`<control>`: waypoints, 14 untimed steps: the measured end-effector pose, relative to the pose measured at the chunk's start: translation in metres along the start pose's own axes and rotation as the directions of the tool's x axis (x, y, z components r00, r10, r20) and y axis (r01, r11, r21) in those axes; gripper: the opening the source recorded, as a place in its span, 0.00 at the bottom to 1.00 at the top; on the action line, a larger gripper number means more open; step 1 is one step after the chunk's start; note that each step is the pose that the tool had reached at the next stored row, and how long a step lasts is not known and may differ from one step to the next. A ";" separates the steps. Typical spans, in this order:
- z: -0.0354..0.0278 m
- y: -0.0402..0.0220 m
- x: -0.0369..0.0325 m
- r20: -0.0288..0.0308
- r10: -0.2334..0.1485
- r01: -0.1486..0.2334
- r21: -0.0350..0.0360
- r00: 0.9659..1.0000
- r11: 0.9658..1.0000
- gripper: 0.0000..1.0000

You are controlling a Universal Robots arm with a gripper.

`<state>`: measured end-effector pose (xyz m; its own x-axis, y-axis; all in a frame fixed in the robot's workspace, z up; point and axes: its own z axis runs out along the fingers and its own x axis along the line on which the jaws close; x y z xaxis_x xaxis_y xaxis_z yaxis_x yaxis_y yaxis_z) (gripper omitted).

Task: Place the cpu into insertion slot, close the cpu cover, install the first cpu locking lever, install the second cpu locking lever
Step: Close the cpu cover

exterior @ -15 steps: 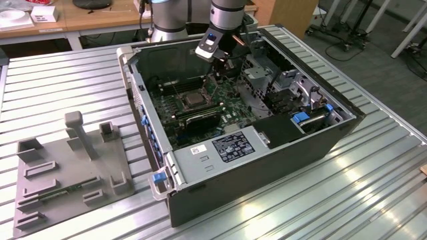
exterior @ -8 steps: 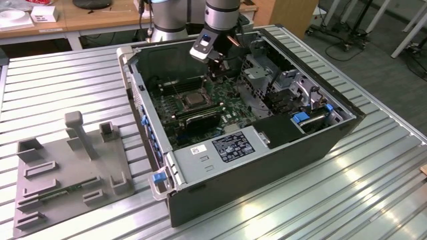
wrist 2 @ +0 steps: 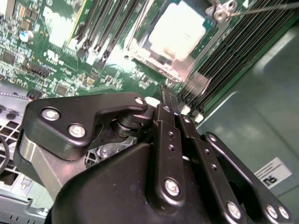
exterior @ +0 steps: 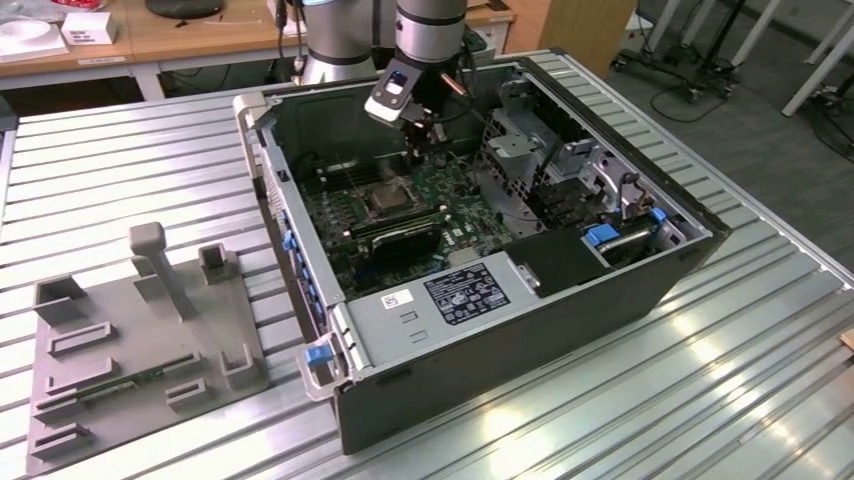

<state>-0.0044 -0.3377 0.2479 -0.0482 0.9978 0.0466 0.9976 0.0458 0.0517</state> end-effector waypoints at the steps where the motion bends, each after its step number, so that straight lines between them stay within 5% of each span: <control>1: -0.0001 -0.0018 0.0001 0.000 0.000 0.000 0.000 1.000 1.000 0.11; 11: -0.0002 -0.0037 0.0001 0.000 0.000 0.000 0.000 1.000 1.000 0.11; 14: 0.0000 -0.0038 0.0001 0.000 0.000 0.000 0.005 1.000 1.000 0.11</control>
<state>-0.0082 -0.3378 0.2477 -0.0479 0.9977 0.0470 0.9979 0.0457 0.0468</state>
